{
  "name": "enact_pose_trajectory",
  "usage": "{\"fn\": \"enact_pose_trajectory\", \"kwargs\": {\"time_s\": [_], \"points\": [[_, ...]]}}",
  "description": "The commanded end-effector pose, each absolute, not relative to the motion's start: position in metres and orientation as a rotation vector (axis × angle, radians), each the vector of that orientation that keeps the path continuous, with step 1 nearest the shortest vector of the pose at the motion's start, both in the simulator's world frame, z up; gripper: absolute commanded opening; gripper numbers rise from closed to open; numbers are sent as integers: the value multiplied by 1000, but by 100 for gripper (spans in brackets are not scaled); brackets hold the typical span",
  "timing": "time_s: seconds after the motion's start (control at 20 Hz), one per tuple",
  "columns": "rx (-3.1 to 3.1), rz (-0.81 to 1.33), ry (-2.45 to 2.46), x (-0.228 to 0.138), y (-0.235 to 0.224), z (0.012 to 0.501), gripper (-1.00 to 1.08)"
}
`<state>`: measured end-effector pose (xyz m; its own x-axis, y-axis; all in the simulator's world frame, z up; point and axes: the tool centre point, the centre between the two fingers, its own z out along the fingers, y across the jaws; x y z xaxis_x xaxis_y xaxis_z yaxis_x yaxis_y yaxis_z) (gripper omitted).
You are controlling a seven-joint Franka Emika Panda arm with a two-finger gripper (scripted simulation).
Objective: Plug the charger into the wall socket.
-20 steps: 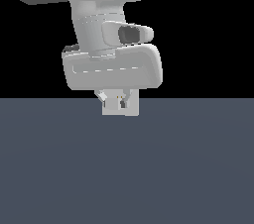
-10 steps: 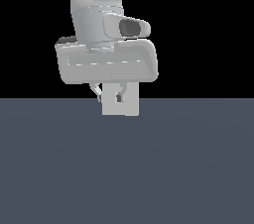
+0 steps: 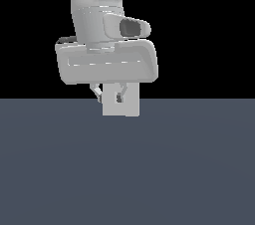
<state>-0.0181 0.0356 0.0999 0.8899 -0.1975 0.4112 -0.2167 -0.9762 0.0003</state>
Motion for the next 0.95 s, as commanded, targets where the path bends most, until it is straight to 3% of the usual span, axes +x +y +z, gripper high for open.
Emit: {"fn": "enact_pose_trajectory", "kwargs": {"time_s": [0.0, 0.9], "points": [[3009, 648, -330, -16, 35, 100, -100], [3011, 647, -331, 30, 25, 100, -100]]}}
